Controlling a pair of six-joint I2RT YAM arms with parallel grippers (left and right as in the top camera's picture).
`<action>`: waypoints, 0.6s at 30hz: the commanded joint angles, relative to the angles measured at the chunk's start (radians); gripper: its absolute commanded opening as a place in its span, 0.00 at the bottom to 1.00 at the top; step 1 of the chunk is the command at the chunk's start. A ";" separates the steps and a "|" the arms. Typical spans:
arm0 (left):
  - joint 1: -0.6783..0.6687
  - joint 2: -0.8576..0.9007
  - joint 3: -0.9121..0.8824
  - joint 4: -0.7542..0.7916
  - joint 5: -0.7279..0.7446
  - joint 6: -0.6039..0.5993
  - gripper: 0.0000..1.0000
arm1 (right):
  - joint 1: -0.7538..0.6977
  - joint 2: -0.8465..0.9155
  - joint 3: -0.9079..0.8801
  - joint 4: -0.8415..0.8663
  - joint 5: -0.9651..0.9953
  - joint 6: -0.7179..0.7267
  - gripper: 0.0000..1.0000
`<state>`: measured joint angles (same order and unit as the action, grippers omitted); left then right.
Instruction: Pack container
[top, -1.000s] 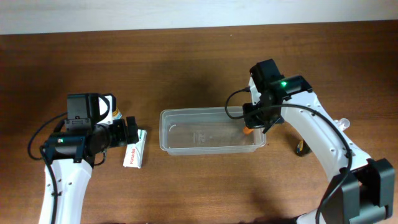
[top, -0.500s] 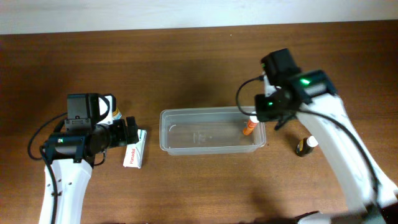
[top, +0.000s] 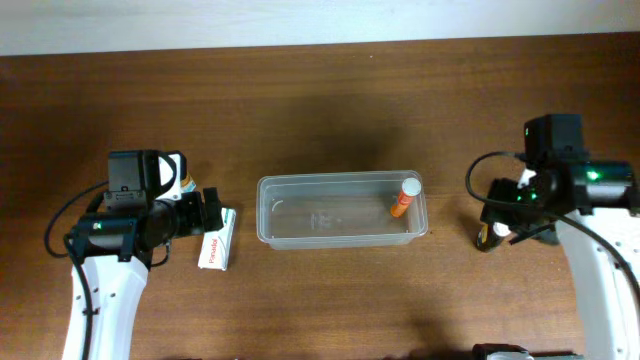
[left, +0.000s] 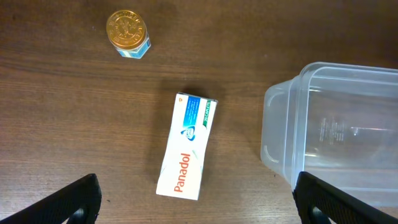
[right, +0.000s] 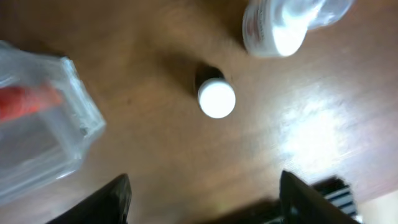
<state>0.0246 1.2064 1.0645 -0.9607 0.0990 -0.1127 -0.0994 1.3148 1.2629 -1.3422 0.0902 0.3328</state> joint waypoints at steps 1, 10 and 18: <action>0.000 0.003 0.018 0.001 0.011 0.016 1.00 | -0.052 0.037 -0.112 0.074 -0.010 -0.028 0.69; 0.000 0.003 0.018 -0.002 0.011 0.016 0.99 | -0.113 0.227 -0.135 0.203 -0.007 -0.074 0.69; 0.000 0.003 0.018 -0.002 0.011 0.016 0.99 | -0.114 0.313 -0.135 0.206 -0.011 -0.074 0.27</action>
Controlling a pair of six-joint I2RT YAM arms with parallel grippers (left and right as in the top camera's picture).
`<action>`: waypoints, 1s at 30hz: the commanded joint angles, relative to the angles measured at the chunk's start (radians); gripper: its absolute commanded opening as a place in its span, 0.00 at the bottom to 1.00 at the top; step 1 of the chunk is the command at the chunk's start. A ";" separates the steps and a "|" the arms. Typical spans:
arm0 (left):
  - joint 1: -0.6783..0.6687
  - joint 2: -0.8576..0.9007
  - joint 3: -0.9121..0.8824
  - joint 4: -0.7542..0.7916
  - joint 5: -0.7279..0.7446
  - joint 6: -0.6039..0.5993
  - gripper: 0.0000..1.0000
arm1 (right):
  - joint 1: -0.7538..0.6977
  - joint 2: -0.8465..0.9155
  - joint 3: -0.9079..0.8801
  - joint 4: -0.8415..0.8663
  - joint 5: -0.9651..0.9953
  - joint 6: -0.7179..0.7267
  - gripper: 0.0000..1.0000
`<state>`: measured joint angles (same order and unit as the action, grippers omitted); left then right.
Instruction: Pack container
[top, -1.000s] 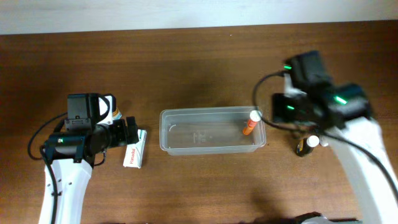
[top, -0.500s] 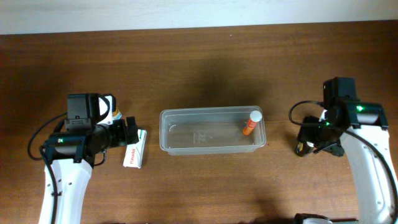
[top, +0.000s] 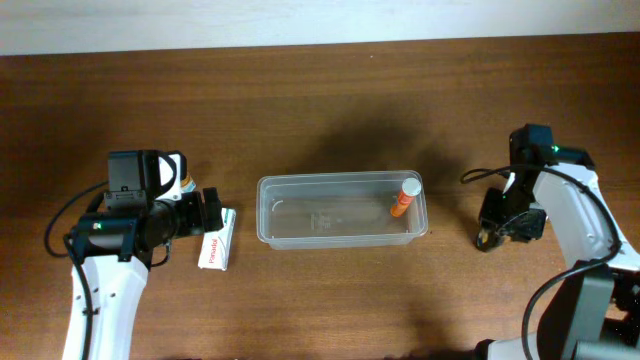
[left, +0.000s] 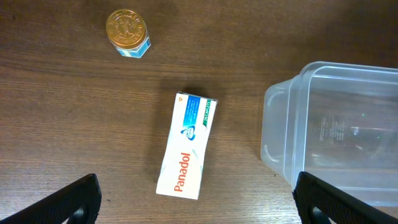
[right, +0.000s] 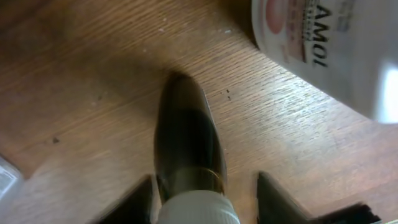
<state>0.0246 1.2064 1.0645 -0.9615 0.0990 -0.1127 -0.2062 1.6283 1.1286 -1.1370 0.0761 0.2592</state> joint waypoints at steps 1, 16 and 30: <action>0.000 0.003 0.018 -0.002 0.011 0.016 1.00 | -0.006 -0.001 -0.001 0.000 0.003 0.000 0.24; 0.000 0.003 0.018 -0.001 0.011 0.016 0.99 | 0.030 -0.278 0.161 -0.179 -0.162 -0.097 0.10; 0.000 0.003 0.018 0.002 0.011 0.016 0.99 | 0.443 -0.357 0.163 -0.134 -0.196 -0.024 0.11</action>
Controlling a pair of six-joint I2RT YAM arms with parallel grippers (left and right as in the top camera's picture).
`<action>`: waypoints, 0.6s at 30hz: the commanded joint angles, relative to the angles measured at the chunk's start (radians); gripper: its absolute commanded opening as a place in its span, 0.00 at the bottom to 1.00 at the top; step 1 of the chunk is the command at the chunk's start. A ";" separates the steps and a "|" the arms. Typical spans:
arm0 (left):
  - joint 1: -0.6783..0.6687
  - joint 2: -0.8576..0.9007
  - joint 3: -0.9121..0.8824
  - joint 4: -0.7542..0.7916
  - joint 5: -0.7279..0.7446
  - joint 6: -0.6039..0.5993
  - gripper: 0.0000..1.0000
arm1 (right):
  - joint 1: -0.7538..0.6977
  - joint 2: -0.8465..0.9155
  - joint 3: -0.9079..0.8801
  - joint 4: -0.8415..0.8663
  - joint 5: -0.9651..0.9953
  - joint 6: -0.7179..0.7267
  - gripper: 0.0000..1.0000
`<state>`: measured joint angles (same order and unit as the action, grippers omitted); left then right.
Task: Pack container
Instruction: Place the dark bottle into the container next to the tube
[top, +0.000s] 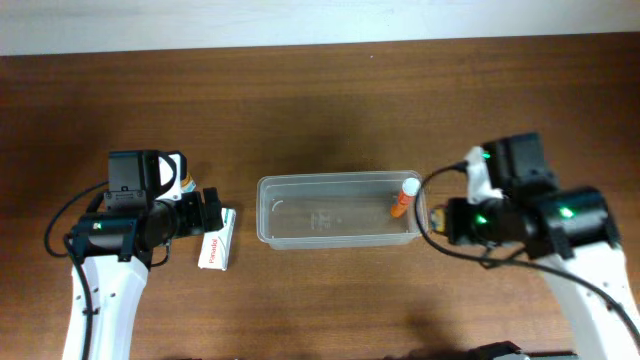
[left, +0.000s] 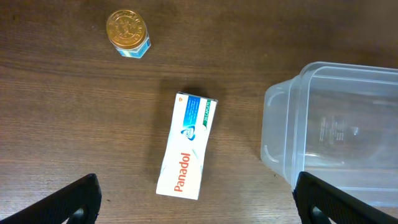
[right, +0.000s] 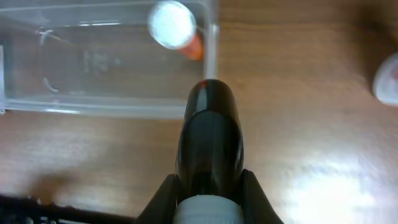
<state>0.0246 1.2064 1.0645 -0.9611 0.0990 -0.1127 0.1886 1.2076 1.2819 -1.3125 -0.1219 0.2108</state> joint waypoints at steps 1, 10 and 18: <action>0.000 0.003 0.018 0.002 0.011 0.016 0.99 | 0.056 0.102 0.010 0.064 0.001 0.034 0.11; 0.000 0.003 0.018 0.002 0.010 0.016 0.99 | 0.068 0.360 0.001 0.120 0.002 0.053 0.10; 0.000 0.003 0.018 0.002 0.011 0.016 0.99 | 0.068 0.422 0.001 0.158 0.002 0.052 0.15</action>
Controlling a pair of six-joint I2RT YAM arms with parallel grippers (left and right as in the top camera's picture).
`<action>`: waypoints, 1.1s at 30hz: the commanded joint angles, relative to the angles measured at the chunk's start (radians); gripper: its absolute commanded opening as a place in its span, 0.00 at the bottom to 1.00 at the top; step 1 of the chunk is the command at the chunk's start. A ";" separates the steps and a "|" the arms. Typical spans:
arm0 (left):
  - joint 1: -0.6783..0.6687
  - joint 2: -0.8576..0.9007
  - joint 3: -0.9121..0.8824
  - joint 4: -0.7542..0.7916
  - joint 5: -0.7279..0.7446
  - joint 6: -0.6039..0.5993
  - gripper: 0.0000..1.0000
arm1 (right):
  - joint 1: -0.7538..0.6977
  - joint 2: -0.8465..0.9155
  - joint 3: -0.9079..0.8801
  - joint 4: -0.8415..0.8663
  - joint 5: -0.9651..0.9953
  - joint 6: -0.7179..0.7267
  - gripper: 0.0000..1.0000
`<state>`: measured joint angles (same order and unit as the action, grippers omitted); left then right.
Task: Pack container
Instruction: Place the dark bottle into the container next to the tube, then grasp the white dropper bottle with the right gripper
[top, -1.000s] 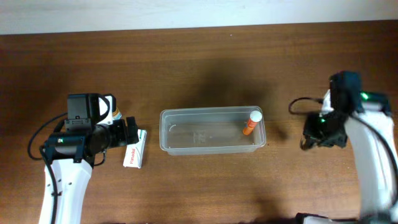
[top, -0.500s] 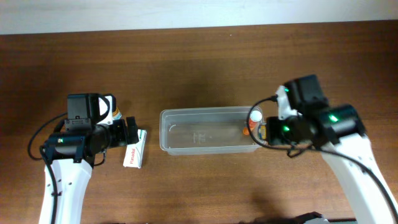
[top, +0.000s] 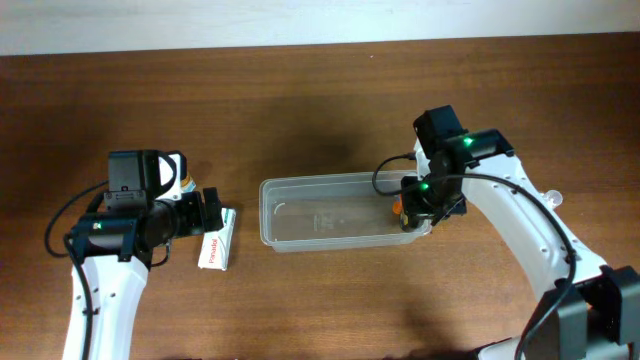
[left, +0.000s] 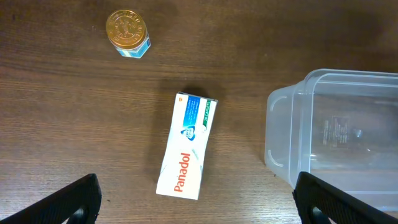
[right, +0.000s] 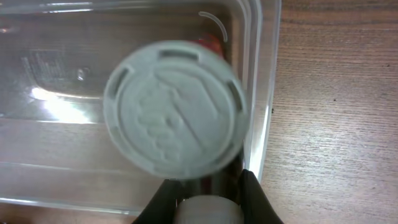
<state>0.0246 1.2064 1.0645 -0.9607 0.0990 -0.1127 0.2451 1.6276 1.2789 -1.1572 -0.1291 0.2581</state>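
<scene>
A clear plastic container (top: 300, 184) lies mid-table. In its right end stands an orange tube (top: 396, 208) whose pale round cap (right: 174, 109) fills the right wrist view. My right gripper (right: 208, 200) is shut on a small dark bottle (right: 211, 183) with a white cap, held over the container's right end beside the tube. The overhead view hides this bottle under the right gripper (top: 416, 214). A white Panadol box (left: 186, 152) lies left of the container. My left gripper (left: 198, 208) hangs open above it.
A small jar with a gold lid (left: 127, 31) stands on the table beyond the Panadol box. A white bottle (top: 553, 200) lies far right, past my right arm. The container's right wall (right: 261, 93) runs close beside my right fingers.
My right gripper, still holding the dark bottle, was just outside the container's right end and is now over that end by the orange tube. The container has shifted slightly. The left arm is unmoved.
My right gripper first hung open above the dark bottle standing right of the container. Then it was low around the bottle. Later it held the bottle beside the container's right end, and now holds it over the container. The left gripper stayed open above the Panadol box.
</scene>
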 joint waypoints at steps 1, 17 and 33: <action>0.000 0.003 0.018 0.002 0.011 0.016 0.99 | 0.012 0.002 0.004 0.002 0.009 0.005 0.16; 0.000 0.003 0.018 0.002 0.011 0.016 0.99 | 0.012 0.002 0.004 -0.016 0.009 0.005 0.27; 0.000 0.003 0.018 0.002 0.011 0.016 0.99 | -0.363 -0.259 0.367 -0.193 0.242 0.002 0.63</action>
<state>0.0246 1.2064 1.0645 -0.9611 0.0990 -0.1127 0.0341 1.3605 1.6306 -1.3354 0.0574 0.2619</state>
